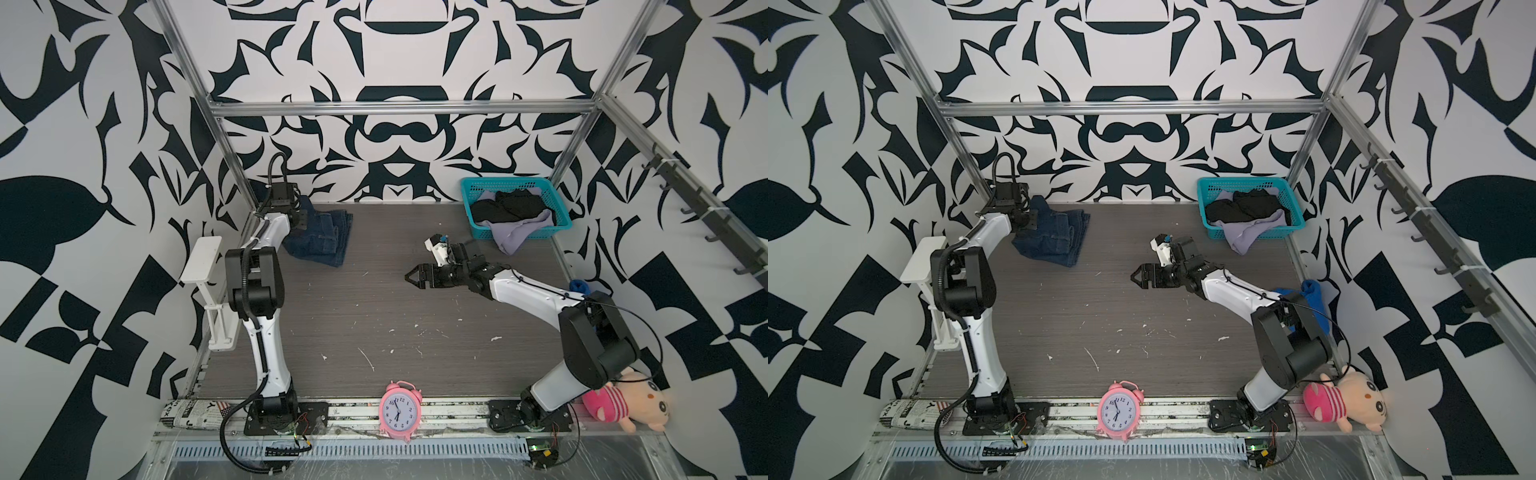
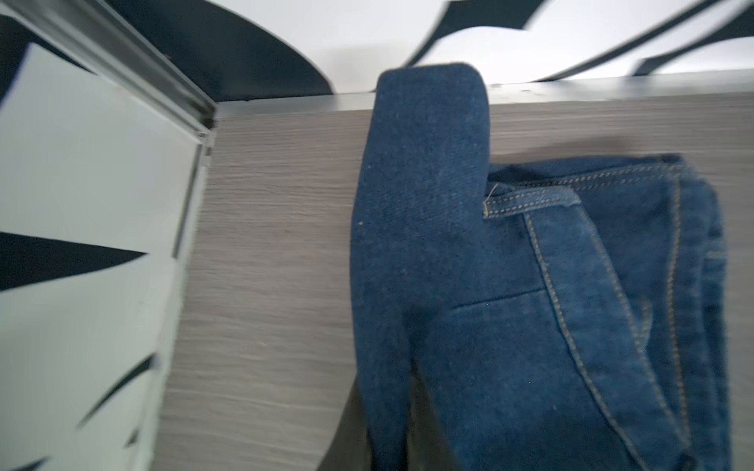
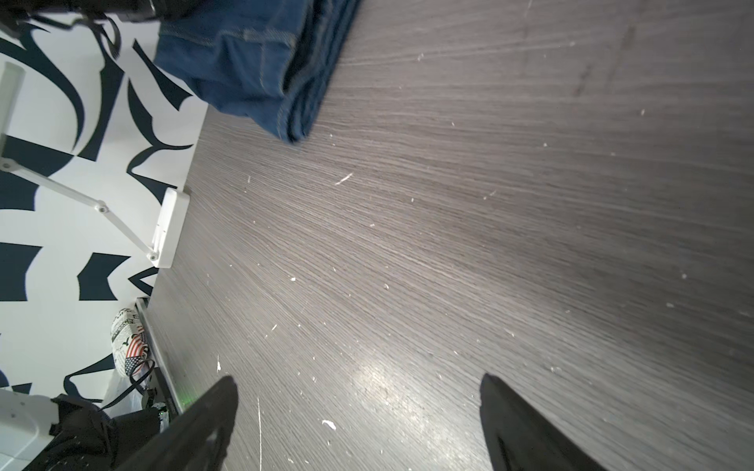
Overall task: Fold and stack skirts
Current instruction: Move the skirt to the top-left of the table.
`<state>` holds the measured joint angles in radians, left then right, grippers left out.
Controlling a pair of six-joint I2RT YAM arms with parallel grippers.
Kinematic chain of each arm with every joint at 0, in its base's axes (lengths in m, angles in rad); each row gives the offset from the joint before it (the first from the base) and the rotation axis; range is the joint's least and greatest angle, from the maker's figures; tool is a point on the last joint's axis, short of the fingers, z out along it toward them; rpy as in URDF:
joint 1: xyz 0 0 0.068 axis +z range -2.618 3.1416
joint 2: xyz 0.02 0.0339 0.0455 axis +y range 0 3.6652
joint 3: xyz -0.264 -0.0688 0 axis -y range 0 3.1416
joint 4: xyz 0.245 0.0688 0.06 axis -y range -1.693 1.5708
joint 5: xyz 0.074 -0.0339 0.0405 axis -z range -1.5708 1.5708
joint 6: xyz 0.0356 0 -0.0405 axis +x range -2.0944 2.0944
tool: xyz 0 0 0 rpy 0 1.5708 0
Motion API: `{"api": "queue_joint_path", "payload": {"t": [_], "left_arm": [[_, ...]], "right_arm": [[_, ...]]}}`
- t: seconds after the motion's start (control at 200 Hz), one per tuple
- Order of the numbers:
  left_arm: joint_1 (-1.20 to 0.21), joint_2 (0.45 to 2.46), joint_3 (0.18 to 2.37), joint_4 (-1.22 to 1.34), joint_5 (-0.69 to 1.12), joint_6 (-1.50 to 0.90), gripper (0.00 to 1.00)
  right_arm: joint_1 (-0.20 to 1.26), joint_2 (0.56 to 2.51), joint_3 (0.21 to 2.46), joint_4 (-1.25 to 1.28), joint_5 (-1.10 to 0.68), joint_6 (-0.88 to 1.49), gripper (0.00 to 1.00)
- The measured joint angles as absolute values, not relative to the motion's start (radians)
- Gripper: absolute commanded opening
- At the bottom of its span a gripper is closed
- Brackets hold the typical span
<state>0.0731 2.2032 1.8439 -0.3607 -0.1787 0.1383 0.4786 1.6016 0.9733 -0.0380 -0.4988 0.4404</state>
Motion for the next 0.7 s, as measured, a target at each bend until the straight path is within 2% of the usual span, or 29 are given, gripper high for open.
{"api": "queue_joint_path", "payload": {"t": [0.395,0.7], "left_arm": [[0.179,2.514,2.198,-0.371,-0.294,0.334,0.00],[0.180,2.612,2.303,-0.346,-0.371,0.437,0.00]], "right_arm": [[0.479,1.607,0.985,-0.111,-0.467,0.397,0.95],[0.479,1.607,0.987,-0.125,-0.466,0.394,0.95]]}}
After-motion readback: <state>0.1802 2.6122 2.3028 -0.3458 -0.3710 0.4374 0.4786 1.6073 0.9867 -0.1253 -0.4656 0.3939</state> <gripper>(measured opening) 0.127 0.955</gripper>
